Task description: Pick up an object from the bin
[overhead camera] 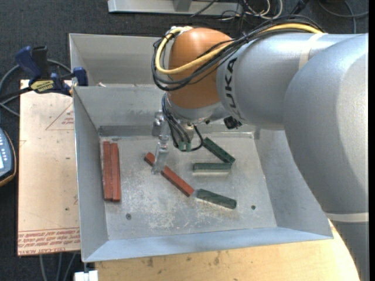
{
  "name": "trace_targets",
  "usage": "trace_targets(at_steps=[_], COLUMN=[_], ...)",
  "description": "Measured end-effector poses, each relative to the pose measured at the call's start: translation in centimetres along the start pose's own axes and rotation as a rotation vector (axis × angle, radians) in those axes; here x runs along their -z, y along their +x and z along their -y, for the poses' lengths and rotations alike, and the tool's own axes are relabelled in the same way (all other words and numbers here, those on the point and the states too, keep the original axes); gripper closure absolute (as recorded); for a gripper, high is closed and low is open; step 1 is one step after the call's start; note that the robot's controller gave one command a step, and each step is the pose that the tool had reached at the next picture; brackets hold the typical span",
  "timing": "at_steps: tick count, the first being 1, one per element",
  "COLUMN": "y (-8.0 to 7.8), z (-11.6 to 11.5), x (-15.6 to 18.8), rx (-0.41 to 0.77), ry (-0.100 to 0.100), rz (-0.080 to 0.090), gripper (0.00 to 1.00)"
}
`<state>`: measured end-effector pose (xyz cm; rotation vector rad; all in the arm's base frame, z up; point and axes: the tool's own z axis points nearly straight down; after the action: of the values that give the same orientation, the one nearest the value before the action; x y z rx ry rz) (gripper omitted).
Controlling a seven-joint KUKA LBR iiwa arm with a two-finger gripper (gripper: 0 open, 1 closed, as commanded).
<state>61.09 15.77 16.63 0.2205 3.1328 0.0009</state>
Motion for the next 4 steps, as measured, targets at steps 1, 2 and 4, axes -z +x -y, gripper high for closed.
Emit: trace_targets(at_steps=[1,2,4], y=[0.6,2.2,6.7], z=[7.9,7.1,6.5], x=[-8.2,-9.7,-3.8], rx=[-0.133,-0.138,-0.141], ry=[0.005,0.000,-0.002], rz=[-0.007,-0.002,0.001], gripper=[0.00,0.00,1.00])
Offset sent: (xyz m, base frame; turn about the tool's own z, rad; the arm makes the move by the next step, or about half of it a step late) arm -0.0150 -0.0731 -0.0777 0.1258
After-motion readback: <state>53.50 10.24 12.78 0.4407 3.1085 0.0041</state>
